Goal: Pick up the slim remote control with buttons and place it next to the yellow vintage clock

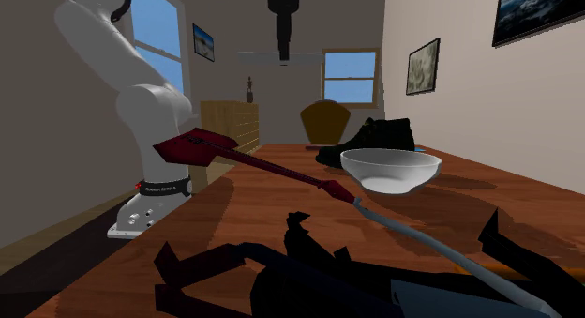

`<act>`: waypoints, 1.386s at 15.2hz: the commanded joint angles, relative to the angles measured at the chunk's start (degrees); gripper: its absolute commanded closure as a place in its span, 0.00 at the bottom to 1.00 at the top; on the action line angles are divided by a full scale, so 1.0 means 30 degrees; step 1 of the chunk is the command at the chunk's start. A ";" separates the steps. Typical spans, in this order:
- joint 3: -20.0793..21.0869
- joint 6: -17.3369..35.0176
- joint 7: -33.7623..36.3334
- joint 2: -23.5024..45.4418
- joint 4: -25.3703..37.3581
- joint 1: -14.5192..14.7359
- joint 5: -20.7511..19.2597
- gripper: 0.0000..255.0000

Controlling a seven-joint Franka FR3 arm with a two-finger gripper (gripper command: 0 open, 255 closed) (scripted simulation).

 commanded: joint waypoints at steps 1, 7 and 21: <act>0.0858 -0.0054 0.1007 -0.0154 -0.0123 0.0294 0.0543 1.00; 0.3293 0.0044 0.3782 -0.0076 -0.0101 0.1162 0.2097 1.00; 0.8964 0.0949 1.0307 0.3139 0.2824 0.2711 0.4703 1.00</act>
